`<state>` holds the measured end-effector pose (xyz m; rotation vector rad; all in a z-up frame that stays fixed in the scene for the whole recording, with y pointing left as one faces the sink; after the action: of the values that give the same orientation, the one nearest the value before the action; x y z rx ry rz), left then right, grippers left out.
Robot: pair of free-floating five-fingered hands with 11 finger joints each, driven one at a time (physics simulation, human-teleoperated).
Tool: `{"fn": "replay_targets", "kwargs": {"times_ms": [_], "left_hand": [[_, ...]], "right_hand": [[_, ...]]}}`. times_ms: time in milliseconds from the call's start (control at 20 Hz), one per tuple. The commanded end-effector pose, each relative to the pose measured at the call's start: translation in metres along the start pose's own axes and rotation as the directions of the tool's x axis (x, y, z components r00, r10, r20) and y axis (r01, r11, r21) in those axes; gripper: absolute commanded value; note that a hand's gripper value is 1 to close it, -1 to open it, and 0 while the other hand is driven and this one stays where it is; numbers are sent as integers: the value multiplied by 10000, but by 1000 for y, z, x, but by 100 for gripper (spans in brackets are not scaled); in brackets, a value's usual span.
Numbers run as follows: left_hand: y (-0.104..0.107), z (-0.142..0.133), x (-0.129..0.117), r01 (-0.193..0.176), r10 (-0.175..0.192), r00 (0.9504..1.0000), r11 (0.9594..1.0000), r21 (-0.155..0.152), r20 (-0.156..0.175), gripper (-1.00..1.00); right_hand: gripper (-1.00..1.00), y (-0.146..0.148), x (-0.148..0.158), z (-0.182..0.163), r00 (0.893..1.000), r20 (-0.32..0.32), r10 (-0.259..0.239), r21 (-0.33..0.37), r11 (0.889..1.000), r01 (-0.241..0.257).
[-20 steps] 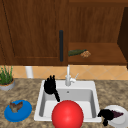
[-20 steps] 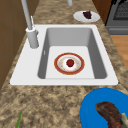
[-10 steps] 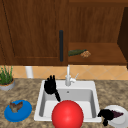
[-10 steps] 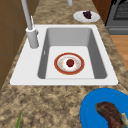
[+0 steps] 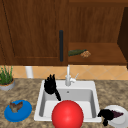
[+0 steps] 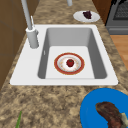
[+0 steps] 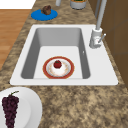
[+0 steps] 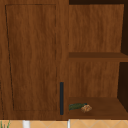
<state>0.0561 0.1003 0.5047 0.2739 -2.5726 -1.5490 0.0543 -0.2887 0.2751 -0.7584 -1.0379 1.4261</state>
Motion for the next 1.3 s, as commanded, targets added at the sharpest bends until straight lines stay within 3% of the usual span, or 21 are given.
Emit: {"fn": "replay_targets", "kwargs": {"times_ms": [0,150,300,400,550,600,650,800,1000,1200,1250], "left_hand": [[0,0,0,1117,-1106,9936,9922,562,-215,-100],[1,-1,0,1547,-1529,9878,9856,683,-309,-100],[0,-1,0,2016,-1989,9792,9758,852,-391,-100],[0,-2,0,2227,-2178,9745,9683,1126,-543,-100],[0,-3,0,2241,-2149,9740,9604,1654,-719,-100],[0,-3,0,2148,-2045,9758,9629,1634,-778,-100],[0,-3,0,2175,-2077,9753,9617,1668,-746,-100],[1,-3,0,2041,-1970,9787,9631,1752,-572,-100],[0,-4,-2,1810,-1745,9833,9669,1800,-513,-100],[2,-1,-9,1285,-1225,9915,9753,1795,-441,-100],[3,-1,-11,1260,-1201,9918,9753,1814,-432,-100]], "right_hand": [[0,0,0,0,10000,0,0,0,10000,0],[0,0,0,0,10000,0,0,0,10000,0],[0,0,0,0,10000,0,0,0,10000,0],[0,0,0,0,10000,0,0,0,10000,0],[0,0,0,0,10000,0,0,0,10000,0],[0,0,0,0,10000,0,0,0,10000,0],[0,0,0,0,10000,0,0,0,10000,0],[0,0,0,0,10000,0,0,0,10000,0],[0,0,0,0,10000,0,0,0,10000,0],[0,0,0,0,10000,0,0,0,10000,0],[0,0,0,0,10000,0,0,0,10000,0]]}}
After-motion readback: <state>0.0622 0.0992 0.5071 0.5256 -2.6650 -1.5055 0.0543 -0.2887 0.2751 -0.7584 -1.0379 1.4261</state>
